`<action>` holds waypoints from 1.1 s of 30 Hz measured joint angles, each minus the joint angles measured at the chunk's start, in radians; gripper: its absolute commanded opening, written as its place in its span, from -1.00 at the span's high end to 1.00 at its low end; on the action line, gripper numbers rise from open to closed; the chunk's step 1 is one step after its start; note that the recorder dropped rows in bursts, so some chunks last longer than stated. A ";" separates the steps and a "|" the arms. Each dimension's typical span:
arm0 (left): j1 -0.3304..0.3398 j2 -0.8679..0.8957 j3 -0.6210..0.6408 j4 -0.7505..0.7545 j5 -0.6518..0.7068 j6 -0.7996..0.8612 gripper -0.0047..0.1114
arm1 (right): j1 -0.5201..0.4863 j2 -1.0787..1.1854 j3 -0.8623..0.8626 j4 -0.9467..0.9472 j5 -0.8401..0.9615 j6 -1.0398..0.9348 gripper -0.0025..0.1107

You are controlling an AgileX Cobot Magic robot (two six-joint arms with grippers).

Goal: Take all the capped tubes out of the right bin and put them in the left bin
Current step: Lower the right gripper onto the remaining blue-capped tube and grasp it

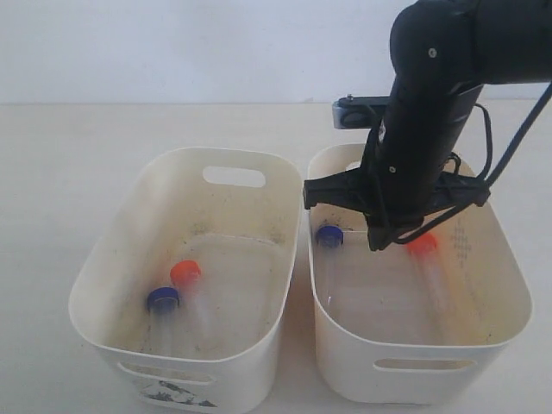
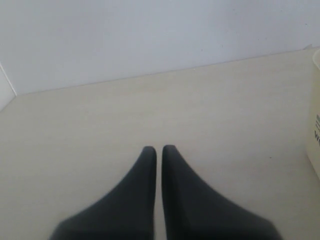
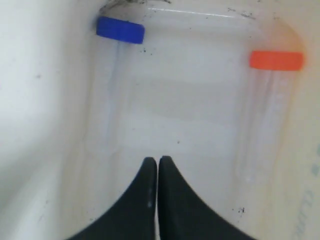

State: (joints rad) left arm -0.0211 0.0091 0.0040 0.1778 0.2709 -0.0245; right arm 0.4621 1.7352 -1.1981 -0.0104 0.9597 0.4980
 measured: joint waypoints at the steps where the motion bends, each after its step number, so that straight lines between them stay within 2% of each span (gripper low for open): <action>1: 0.000 0.000 0.000 0.000 0.000 0.000 0.84 | -0.005 0.000 0.000 0.000 0.000 0.000 0.96; 14: 0.000 0.000 0.000 0.000 0.000 0.000 0.84 | -0.044 -0.001 0.005 0.019 -0.043 -0.045 0.96; 24: 0.000 0.000 0.000 0.000 0.000 0.000 0.84 | -0.098 -0.002 0.179 0.268 -0.231 -0.231 0.96; 33: 0.000 0.000 0.000 0.000 0.000 0.000 0.84 | -0.101 0.045 0.193 0.356 -0.343 -0.285 0.96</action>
State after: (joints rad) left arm -0.0211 0.0091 0.0040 0.1778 0.2709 -0.0245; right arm 0.3609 1.7807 -1.0051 0.3452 0.6168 0.2132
